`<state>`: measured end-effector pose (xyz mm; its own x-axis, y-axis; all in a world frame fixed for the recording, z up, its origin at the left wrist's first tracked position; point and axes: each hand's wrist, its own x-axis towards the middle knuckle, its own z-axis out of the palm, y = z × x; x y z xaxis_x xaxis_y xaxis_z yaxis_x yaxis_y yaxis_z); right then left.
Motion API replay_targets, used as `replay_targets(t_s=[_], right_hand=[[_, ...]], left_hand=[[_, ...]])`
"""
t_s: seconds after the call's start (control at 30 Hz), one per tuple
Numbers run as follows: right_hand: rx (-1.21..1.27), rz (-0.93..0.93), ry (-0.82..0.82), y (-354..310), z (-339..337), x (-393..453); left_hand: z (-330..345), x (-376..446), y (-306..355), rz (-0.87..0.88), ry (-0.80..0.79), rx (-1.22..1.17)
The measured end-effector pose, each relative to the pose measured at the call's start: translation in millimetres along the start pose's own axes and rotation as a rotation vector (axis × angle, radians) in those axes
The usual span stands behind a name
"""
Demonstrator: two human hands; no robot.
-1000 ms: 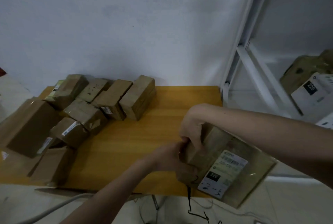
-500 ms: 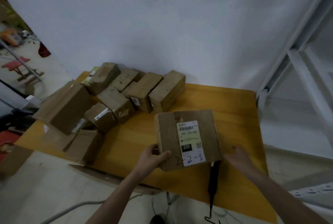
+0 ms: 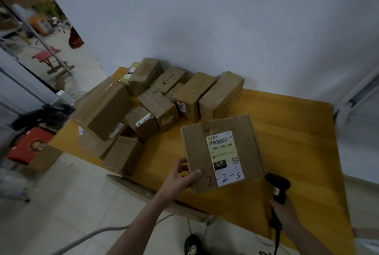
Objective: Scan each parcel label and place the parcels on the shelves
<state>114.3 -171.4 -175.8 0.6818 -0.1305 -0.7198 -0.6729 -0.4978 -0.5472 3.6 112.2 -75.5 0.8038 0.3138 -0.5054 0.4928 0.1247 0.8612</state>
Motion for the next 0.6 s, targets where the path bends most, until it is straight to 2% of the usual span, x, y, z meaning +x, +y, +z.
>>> replay_targets(t_s=[0.1,0.23,0.43,0.6], right_hand=[[0.017,-0.109,0.038,-12,-5,-22],[0.127,-0.356,0.085,-49,-24,-88],[0.082,-0.573,-0.185,-91,-24,-186],[0.016,-0.611,-0.217,-101,-11,-199]], left_hand=[[-6,10,-3,0.009,-0.019,0.015],[-6,25,-5,0.034,-0.038,0.000],[6,35,2,0.082,-0.075,0.001],[8,36,2,0.105,-0.120,0.011]])
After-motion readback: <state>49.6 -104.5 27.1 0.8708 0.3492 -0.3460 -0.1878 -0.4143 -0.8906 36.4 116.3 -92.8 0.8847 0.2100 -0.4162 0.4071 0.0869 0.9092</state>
